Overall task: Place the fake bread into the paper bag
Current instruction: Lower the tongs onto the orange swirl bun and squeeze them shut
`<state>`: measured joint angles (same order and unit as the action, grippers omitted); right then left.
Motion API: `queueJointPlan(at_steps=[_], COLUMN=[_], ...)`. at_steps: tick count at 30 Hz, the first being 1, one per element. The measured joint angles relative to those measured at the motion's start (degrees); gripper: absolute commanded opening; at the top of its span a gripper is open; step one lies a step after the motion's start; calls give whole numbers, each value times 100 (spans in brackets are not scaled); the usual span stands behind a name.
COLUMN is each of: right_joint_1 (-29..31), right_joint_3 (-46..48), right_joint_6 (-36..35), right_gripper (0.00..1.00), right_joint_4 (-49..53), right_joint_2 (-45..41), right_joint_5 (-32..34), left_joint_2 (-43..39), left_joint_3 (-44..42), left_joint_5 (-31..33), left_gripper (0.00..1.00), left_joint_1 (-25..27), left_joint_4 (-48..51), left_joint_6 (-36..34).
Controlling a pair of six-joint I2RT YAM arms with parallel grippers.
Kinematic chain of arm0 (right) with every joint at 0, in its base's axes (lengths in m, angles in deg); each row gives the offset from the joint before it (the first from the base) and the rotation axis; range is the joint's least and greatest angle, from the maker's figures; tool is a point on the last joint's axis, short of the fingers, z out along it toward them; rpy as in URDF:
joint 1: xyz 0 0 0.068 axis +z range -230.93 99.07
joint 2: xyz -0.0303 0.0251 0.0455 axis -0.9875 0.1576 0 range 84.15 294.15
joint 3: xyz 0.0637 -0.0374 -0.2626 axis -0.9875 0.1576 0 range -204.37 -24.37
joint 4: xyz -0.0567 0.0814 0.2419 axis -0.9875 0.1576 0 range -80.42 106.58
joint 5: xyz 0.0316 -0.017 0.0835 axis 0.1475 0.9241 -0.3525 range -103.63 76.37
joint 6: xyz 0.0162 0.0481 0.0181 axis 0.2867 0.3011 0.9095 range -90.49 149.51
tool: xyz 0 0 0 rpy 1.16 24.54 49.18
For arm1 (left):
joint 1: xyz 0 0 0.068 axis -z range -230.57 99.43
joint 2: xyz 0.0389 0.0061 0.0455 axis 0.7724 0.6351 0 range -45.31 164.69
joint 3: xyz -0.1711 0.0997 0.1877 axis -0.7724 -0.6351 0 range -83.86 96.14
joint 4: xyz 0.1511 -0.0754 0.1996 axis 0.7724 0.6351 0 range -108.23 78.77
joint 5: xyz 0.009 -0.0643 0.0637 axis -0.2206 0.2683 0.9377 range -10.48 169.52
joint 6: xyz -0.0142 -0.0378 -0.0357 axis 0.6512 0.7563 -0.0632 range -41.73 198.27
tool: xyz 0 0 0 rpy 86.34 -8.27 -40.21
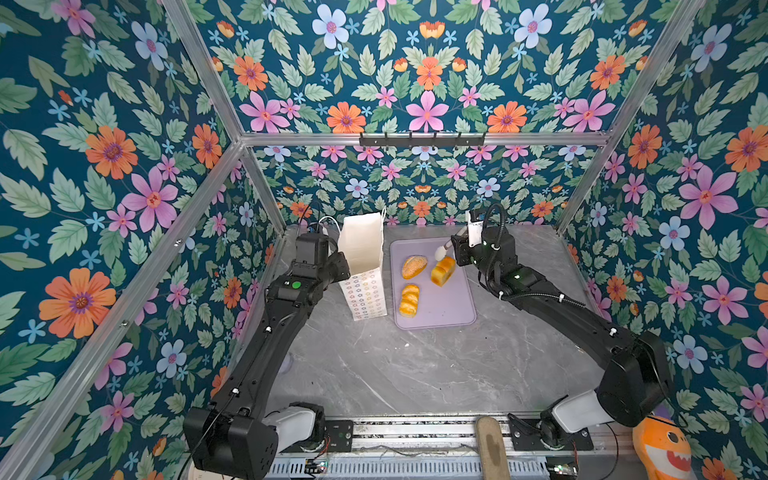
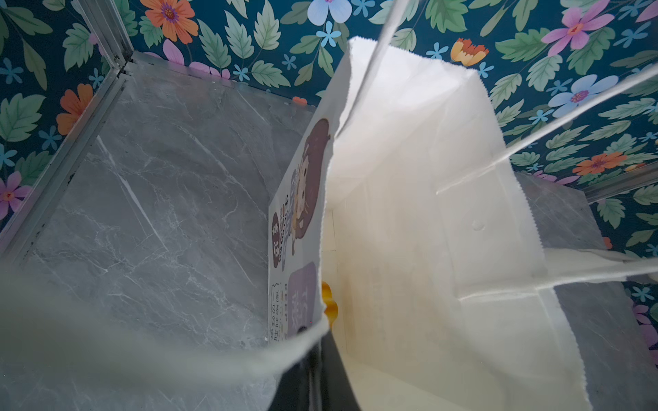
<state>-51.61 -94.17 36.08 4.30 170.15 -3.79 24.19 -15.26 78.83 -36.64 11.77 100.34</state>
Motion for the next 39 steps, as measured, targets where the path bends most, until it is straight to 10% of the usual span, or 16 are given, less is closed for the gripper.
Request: queueJointPlan(at_steps=[18, 39], right_joint_1=[50, 1598], right_joint_3=[70, 522], right_joint_6=[785, 1434], right_gripper=[44, 46], right_joint_4=[-243, -361], right_joint_2=[70, 149], right_joint_5=[-44, 1182], left_joint_2=[-44, -116], left_joint_3=[-11, -103], left_joint_5=[2, -26], left_gripper=[10, 10], left_joint_1=[0, 0], left_joint_4=[13, -39], left_joint_6=[-2, -2])
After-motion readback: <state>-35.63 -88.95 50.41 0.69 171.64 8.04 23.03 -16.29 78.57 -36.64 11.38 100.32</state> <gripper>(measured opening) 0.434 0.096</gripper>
